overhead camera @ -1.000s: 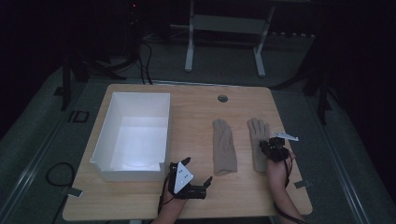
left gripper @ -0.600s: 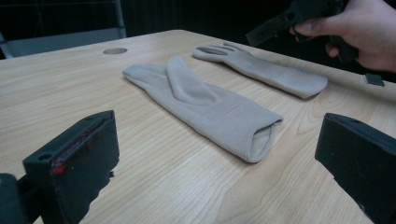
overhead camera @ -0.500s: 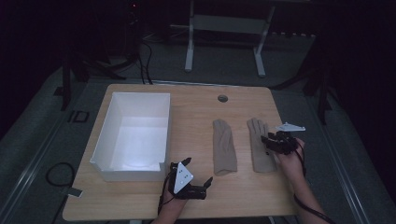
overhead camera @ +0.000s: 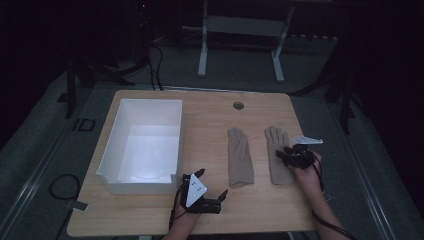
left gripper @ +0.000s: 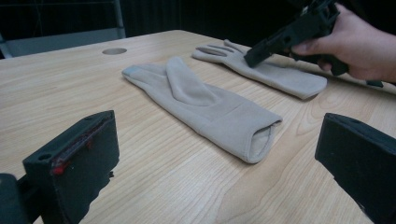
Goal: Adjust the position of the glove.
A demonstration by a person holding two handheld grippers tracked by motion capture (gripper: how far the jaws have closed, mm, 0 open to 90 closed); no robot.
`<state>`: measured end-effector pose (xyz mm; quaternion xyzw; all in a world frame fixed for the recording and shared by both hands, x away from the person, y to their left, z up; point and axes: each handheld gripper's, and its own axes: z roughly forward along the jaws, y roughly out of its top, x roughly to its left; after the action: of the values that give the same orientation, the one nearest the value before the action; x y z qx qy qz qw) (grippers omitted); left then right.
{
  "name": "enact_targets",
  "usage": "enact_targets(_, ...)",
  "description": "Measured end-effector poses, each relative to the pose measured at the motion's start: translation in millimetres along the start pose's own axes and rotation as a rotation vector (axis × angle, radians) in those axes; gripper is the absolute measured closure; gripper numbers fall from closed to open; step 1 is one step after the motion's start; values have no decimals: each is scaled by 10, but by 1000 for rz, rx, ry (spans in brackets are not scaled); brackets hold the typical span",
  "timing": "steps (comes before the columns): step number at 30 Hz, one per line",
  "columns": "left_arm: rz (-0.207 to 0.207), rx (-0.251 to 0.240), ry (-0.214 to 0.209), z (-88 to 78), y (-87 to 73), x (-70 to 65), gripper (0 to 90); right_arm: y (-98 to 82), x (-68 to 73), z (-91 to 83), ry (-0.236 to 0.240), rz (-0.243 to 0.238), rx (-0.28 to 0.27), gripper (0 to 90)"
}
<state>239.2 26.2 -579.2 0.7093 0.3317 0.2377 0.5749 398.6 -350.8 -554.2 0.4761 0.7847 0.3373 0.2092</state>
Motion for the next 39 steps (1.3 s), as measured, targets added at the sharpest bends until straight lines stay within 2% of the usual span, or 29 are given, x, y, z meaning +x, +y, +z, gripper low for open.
enact_targets(2,1,1,0,0,0,-1,1,-17,14,10,3,5,-9,620)
enact_targets(4,0,0,1,1,0,-1,1,-19,34,12,9,15,-10,722)
enact_targets(5,0,0,2,2,0,-2,1,-9,49,9,7,4,0,778)
enact_targets(8,8,0,6,4,0,-12,1,48,65,0,4,30,36,833)
enact_targets(10,10,1,7,3,0,-14,1,76,74,-20,-7,51,31,840)
enact_targets(15,6,0,6,4,0,-12,1,217,126,-192,-39,98,-40,842)
enact_targets(17,7,2,4,3,1,-12,2,311,164,-280,-63,100,-70,842)
enact_targets(19,10,3,6,3,1,-15,1,420,203,-364,-66,104,-93,841)
enact_targets(22,15,3,7,3,0,-18,1,585,294,-475,-60,105,-124,841)
enact_targets(26,15,3,7,3,1,-18,1,793,460,-579,-50,84,-164,841)
enact_targets(29,14,4,5,4,1,-19,2,922,579,-599,-15,99,-177,841)
enact_targets(31,14,3,4,3,1,-19,2,993,688,-595,-3,92,-190,841)
enact_targets(39,16,5,3,2,1,-18,2,1148,1103,-470,33,37,-181,841)
